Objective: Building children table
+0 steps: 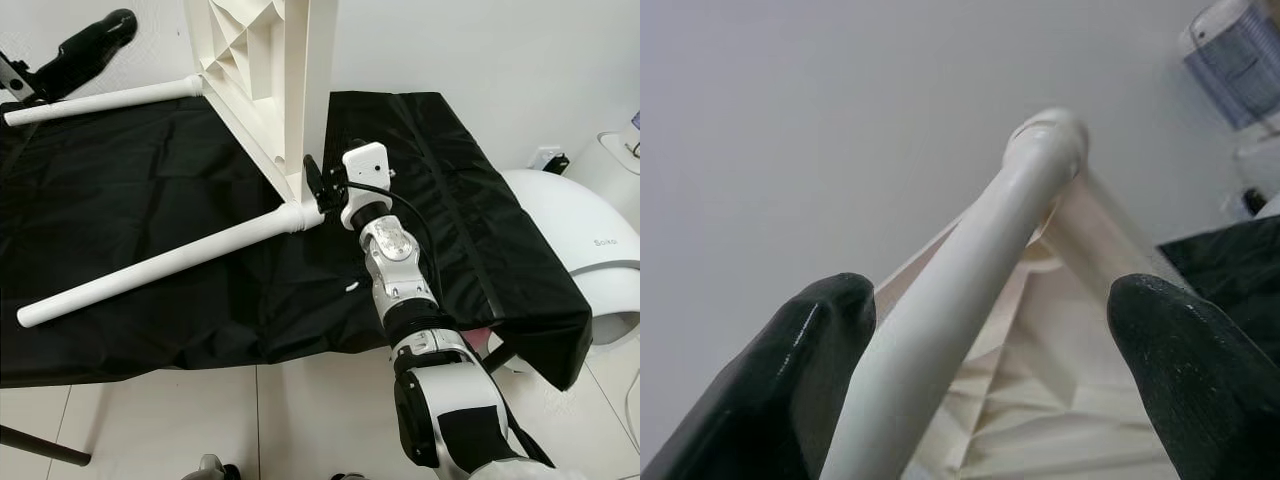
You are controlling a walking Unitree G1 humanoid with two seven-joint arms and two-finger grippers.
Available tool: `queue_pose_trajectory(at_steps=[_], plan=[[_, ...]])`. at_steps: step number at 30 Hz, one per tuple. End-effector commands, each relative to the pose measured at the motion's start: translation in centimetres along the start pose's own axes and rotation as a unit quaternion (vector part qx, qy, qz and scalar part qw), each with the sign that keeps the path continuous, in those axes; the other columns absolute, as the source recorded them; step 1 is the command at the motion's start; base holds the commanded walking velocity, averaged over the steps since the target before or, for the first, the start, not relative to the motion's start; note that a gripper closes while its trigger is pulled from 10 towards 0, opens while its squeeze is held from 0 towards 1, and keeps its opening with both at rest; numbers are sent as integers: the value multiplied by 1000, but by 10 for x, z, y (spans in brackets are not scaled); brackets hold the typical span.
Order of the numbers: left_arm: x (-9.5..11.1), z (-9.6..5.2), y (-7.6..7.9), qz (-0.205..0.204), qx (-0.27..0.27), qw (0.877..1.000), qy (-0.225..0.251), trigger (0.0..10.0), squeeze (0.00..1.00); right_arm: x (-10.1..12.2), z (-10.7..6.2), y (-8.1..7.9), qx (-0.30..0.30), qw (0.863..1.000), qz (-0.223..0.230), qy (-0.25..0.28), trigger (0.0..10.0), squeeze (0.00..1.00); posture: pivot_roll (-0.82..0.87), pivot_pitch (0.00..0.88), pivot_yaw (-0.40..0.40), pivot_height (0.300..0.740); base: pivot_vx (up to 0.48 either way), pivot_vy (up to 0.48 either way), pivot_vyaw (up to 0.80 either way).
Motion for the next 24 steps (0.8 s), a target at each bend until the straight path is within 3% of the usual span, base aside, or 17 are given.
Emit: queue_pose_trajectory(at_steps=[1, 10, 24], plan=[[4, 1, 0, 18, -4, 1000, 3, 10000, 0, 2, 2, 2, -1, 1000, -4, 3, 10000, 0, 145, 125, -16, 740, 0, 0, 0], [-4, 3, -9, 41, 22, 999, -11, 10000, 0, -5, 7, -1, 0, 1000, 8, -23, 10000, 0, 139, 123, -14, 740, 0, 0, 0], [-8, 6, -15, 74, 27, 997, -20, 10000, 0, -13, 18, -22, 11, 995, 56, -78, 10000, 0, 150, 135, -21, 740, 0, 0, 0]])
Point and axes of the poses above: a point about 5 cm out from each wrist's last joint towards the gripper, its own z axis pointing out of the wrist towards the gripper, its own x axis along the axis of the wrist's last joint, y = z × x, the point moved 2 cm from there along z, pointing out of the wrist towards the gripper, and after that the axes turned 10 degrees about -z, right-handed, at the moved point
